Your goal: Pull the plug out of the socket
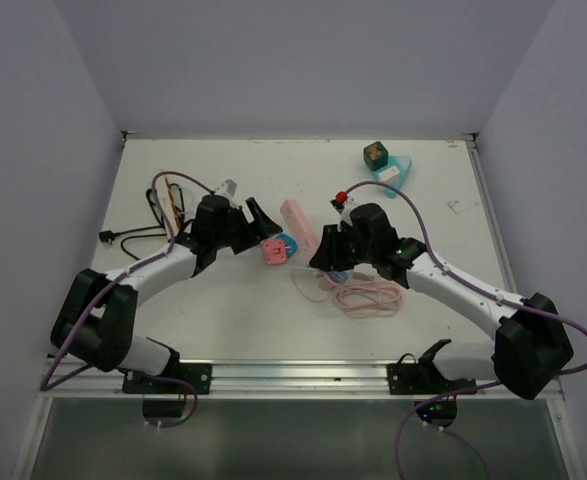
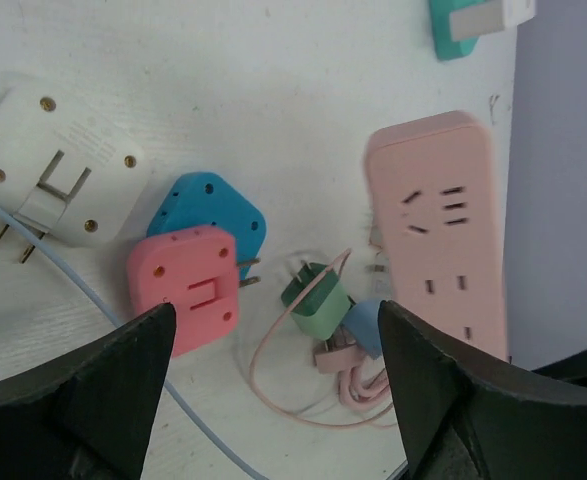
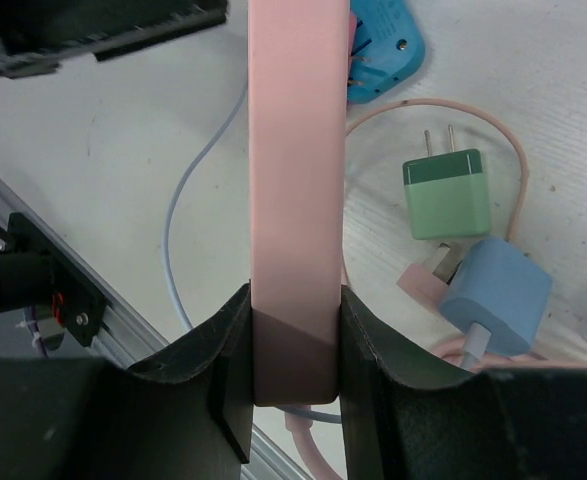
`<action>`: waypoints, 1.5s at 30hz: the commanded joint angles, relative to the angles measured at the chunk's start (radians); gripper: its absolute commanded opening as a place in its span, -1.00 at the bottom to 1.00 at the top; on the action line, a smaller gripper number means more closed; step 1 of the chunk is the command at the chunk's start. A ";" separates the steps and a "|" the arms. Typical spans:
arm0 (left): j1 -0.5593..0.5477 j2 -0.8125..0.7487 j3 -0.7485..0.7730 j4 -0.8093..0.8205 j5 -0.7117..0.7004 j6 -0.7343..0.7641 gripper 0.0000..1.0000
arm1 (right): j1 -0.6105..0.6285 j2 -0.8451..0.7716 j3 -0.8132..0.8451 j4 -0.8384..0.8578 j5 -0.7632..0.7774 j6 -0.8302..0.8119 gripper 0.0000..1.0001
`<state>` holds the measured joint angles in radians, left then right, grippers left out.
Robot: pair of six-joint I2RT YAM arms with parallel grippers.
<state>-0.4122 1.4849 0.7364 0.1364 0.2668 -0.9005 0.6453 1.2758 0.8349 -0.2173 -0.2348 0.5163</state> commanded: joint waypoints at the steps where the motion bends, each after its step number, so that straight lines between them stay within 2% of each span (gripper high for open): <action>1: 0.018 -0.164 0.064 -0.067 -0.124 0.071 0.72 | 0.014 0.029 0.073 0.091 -0.061 0.001 -1.00; 6: 0.079 -0.333 0.081 -0.282 -0.254 0.115 0.96 | 0.042 0.097 0.134 0.102 -0.078 -0.002 -1.00; 11: 0.115 -0.491 0.132 -0.460 -0.443 0.238 0.99 | 0.091 0.195 0.216 0.110 -0.089 -0.006 -1.00; 16: 0.121 -0.609 0.115 -0.524 -0.557 0.339 0.99 | 0.169 0.376 0.360 0.102 -0.103 -0.012 -1.00; 23: 0.122 -0.767 0.060 -0.541 -0.626 0.410 0.99 | 0.267 0.634 0.576 0.124 -0.074 0.034 -1.00; 25: 0.122 -0.801 0.044 -0.544 -0.649 0.426 0.99 | 0.293 0.724 0.677 0.105 -0.051 0.040 -0.94; 28: 0.122 -0.833 0.026 -0.541 -0.644 0.448 0.99 | 0.310 0.810 0.825 0.046 -0.023 0.034 -0.64; 29: 0.122 -0.839 0.020 -0.541 -0.640 0.449 0.99 | 0.312 0.847 0.857 0.026 -0.021 0.031 -0.32; 31: 0.122 -0.847 0.017 -0.547 -0.627 0.456 0.99 | 0.312 0.866 0.924 -0.028 -0.003 0.019 0.01; 32: 0.122 -0.847 0.014 -0.554 -0.626 0.456 0.99 | 0.312 0.866 0.935 -0.046 0.008 0.010 0.29; 35: 0.122 -0.853 0.000 -0.549 -0.612 0.475 0.99 | 0.309 0.812 0.941 -0.103 0.060 -0.050 0.57; 37: 0.122 -0.861 -0.005 -0.538 -0.598 0.489 0.99 | 0.303 0.783 0.946 -0.169 0.121 -0.081 0.70; 41: 0.122 -0.862 -0.022 -0.509 -0.571 0.529 0.99 | 0.260 0.689 0.931 -0.257 0.259 -0.140 0.80; 45: 0.122 -0.868 -0.049 -0.488 -0.541 0.578 0.99 | 0.128 0.588 0.871 -0.315 0.390 -0.165 0.86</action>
<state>-0.2962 0.6277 0.7071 -0.4023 -0.3080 -0.3901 0.8841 2.0018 1.7317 -0.4576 -0.0147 0.4042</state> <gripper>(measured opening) 0.994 0.922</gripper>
